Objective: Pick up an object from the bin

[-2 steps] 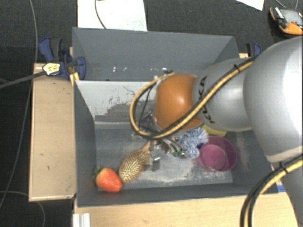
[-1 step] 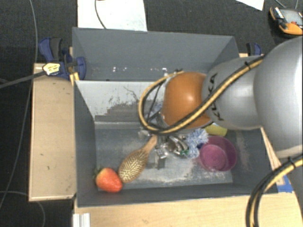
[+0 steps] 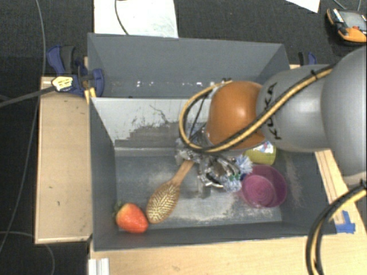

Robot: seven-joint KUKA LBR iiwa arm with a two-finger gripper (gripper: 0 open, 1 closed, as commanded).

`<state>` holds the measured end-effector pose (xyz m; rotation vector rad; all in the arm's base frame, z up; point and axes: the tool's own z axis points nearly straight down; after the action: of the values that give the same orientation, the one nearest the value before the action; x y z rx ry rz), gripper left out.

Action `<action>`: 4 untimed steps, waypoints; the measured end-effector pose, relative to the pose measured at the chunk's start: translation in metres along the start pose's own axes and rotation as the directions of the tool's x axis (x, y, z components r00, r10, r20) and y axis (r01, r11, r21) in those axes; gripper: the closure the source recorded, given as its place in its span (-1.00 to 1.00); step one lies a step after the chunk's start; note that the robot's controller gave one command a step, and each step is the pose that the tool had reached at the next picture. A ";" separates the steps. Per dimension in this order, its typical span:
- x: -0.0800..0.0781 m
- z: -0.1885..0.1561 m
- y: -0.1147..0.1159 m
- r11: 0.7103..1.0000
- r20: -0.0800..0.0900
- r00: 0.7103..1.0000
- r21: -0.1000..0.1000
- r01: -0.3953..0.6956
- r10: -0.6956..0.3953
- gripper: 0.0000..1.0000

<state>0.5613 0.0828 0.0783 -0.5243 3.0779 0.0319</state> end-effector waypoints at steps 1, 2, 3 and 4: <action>0.012 0.007 -0.022 0.994 0.002 0.994 0.001 -0.113 0.113 -1.00; 0.014 -0.024 -0.019 1.000 0.007 1.000 -0.001 0.023 -0.023 -1.00; 0.017 -0.006 -0.043 0.999 0.002 0.999 -0.001 -0.045 0.045 -1.00; 0.013 -0.026 -0.044 1.000 0.011 1.000 -0.001 0.025 -0.025 -1.00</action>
Offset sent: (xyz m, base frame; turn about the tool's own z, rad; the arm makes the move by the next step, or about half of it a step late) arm -0.0090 -0.0233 0.0218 -0.0242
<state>0.5635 0.0367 0.1029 -0.5606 3.0603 0.0362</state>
